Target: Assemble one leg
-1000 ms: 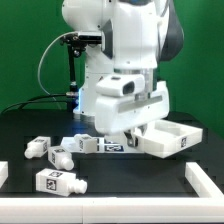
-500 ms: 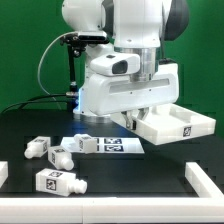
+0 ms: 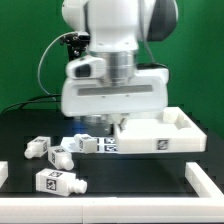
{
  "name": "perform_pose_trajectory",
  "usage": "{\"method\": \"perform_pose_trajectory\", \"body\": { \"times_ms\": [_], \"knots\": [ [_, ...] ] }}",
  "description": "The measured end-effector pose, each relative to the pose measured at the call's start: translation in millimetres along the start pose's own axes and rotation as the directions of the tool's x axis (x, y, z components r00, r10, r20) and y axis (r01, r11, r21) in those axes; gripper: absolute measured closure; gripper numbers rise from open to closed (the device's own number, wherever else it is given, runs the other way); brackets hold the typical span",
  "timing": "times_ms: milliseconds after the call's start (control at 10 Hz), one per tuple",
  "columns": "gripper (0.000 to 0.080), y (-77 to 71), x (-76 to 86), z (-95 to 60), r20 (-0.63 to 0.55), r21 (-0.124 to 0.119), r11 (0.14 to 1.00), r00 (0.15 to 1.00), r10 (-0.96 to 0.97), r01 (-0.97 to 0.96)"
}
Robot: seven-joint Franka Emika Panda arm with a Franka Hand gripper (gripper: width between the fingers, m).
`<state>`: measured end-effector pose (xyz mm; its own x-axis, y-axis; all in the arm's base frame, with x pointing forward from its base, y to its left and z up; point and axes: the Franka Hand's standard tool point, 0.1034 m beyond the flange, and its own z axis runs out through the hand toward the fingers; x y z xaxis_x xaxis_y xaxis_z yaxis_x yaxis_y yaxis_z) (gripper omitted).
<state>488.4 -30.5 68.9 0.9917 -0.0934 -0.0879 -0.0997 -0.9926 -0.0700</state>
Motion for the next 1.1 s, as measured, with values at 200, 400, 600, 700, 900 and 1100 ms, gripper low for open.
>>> {"method": "perform_pose_trajectory", "body": {
  "times_ms": [200, 400, 600, 700, 900, 1100],
  "knots": [
    [0.0748, 0.4, 1.7, 4.6, 0.000, 0.012, 0.989, 0.989, 0.148, -0.148],
    [0.0748, -3.0, 2.4, 6.8, 0.002, 0.011, 0.991, 0.991, 0.132, -0.132],
    [0.0748, -4.5, 32.5, 15.9, 0.020, 0.026, 0.999, 0.999, 0.030, -0.030],
    [0.0748, -5.2, 55.6, 19.9, 0.023, 0.033, 0.999, 1.000, -0.009, 0.008],
    [0.0748, -8.1, 64.2, 22.0, 0.019, 0.036, 0.999, 0.999, -0.028, 0.027],
    [0.0748, -8.0, 61.7, 24.6, 0.025, 0.035, 0.999, 0.999, -0.028, 0.027]
  ]
}}
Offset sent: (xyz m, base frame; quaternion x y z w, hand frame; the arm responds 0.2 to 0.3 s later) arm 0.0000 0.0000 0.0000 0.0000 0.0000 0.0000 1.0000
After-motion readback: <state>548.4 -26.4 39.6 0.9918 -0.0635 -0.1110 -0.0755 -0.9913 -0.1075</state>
